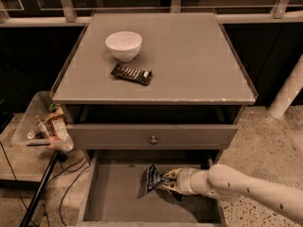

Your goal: Place blue chip bag into middle drawer

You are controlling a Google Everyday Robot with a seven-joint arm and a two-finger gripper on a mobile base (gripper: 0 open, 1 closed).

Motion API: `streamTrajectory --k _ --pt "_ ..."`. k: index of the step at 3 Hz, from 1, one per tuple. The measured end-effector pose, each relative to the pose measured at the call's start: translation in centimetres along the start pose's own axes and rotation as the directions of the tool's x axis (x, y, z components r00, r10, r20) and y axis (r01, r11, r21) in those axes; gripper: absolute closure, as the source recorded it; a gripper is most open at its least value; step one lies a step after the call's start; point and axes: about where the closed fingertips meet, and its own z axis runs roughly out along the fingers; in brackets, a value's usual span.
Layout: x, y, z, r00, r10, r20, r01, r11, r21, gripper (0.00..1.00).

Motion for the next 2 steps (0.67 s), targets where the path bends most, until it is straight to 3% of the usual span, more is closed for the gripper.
streamTrajectory --k 1,2 --pt "0.00 0.00 0.00 1.000 0.000 0.000 0.000 1.0000 0.000 0.12" --pt "0.00 0.00 0.00 1.000 0.000 0.000 0.000 1.0000 0.000 0.00"
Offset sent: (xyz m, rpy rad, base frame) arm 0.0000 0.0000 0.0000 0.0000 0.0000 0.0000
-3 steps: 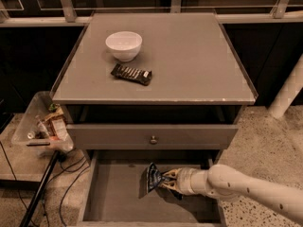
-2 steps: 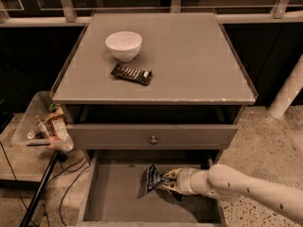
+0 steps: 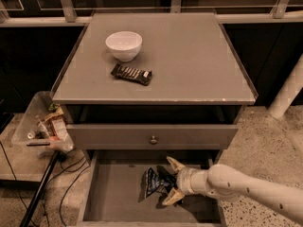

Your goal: Place blue chip bag into middle drawer

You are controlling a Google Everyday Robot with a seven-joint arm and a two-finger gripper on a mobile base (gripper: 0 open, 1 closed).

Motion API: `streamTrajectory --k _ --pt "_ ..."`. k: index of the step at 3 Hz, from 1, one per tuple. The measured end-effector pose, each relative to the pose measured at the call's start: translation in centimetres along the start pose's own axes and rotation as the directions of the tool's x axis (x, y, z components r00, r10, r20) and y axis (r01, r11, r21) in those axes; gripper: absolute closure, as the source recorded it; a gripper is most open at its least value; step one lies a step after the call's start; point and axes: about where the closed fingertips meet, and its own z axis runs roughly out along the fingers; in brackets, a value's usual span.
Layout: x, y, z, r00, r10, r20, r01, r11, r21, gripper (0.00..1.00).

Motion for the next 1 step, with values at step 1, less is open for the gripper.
streamTrajectory --k 1 --pt "0.00 0.00 0.00 1.000 0.000 0.000 0.000 1.0000 0.000 0.00"
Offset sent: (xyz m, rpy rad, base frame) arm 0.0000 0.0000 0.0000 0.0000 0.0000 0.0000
